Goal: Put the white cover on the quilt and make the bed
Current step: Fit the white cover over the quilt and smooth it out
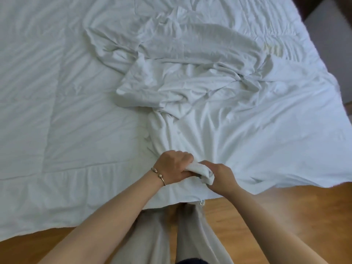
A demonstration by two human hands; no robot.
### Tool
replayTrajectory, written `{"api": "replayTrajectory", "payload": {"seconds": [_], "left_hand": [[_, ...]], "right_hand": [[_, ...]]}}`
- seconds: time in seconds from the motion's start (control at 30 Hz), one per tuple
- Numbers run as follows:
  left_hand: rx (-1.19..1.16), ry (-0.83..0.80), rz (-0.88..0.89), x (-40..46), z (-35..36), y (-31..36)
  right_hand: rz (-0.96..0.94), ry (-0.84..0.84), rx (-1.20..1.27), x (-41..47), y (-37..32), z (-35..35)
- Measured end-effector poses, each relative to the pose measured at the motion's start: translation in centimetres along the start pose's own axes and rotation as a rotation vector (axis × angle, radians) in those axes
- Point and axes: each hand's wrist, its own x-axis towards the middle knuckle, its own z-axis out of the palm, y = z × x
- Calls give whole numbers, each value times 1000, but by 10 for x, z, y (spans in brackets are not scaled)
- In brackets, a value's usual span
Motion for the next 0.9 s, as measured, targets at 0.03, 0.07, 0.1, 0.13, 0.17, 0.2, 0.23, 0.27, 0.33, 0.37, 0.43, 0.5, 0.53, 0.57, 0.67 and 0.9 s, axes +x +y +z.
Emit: {"api": "replayTrajectory", "payload": {"seconds": [0.03,0.07,0.1,0.13,0.17,0.2,0.23,0.27,0.33,0.37,0.43,0.5,0.53,0.57,0.67,0.9], "left_hand": [[1,5,5,-1,-2,-8],[-8,7,-19,-2,-3,-15],[-26,4,-83,-4,-5,-21],[-42,-6,-188,-5,-6,-27],[-58,-43,-321,-5,-6,-34],[-76,-102,-456,-2,-6,-40],[-97,-143,-563,0,-6,-46],[-119,-147,-632,6,-6,-51],[-155,-108,-739,18,-6,-59],[-200,-92,-799,24,-9,-62],[-321,-151,-908,33,-23,-65],[-236,-386,-847,40,-43,-58],[-121,-485,-732,43,-56,-51],[-3,-562,-587,45,-71,-41],[221,-723,-193,42,-97,0],[-399,-634,-364,15,-101,20]], "right_hand": [[91,9,101,-4,-2,-6],[164,34,251,-7,-5,-12],[205,63,384,-9,-7,-20],[224,74,481,-10,-9,-28],[232,70,548,-11,-12,-37],[243,65,607,-13,-14,-44],[249,82,655,-16,-17,-50],[249,115,696,-17,-18,-57],[273,160,735,-19,-16,-64],[318,168,679,-18,-13,-67],[421,152,354,-16,-4,-67],[506,7,-94,-16,3,-66],[514,-113,-252,-18,4,-63],[494,-217,-340,-18,5,-58],[177,-100,-64,-23,-20,-31],[-171,177,206,-17,-90,-3]]}}
